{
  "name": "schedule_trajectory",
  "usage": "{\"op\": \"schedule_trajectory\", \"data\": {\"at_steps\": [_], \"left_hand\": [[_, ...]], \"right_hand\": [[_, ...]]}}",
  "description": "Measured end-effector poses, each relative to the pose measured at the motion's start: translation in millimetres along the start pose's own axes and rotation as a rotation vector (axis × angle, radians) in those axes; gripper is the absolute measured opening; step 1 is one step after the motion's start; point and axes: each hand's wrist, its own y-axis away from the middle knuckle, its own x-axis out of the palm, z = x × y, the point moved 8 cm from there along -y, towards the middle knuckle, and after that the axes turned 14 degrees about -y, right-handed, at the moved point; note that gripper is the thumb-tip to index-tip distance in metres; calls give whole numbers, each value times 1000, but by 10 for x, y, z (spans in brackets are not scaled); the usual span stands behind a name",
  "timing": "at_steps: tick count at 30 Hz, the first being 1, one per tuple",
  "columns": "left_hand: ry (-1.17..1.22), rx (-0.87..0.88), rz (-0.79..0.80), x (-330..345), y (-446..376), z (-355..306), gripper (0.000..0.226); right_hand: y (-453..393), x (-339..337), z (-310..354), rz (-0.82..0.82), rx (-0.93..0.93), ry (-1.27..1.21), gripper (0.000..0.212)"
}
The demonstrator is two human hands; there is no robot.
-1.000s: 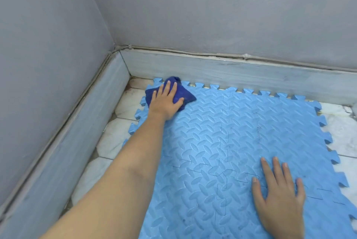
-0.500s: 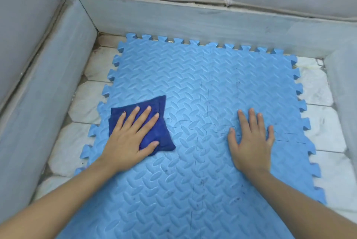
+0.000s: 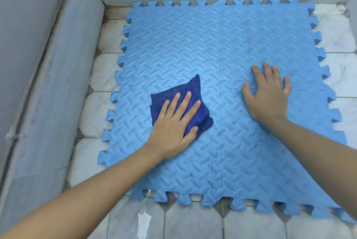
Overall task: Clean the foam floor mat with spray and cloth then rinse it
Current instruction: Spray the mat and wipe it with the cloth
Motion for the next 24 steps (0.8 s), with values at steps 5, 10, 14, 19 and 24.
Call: {"op": "schedule_trajectory", "data": {"at_steps": [5,10,14,19,24], "left_hand": [[-69,-121,52,199,895,385,66],[23,-479,54,190,1075,931,67],[-34,-81,-8,163,1179,-96,62],[-88,239,-6,247,1230,-680,65],[2,-244,32,191,1236,329,65]], "right_hand": [[-4,30,-17,4,-11,-20,59],[24,36,-9,34,-3,-1,58],[12,27,54,49,14,5,58],[14,42,29,77,31,-23,58],[135,-105,-25,315,12,-218,65]]}}
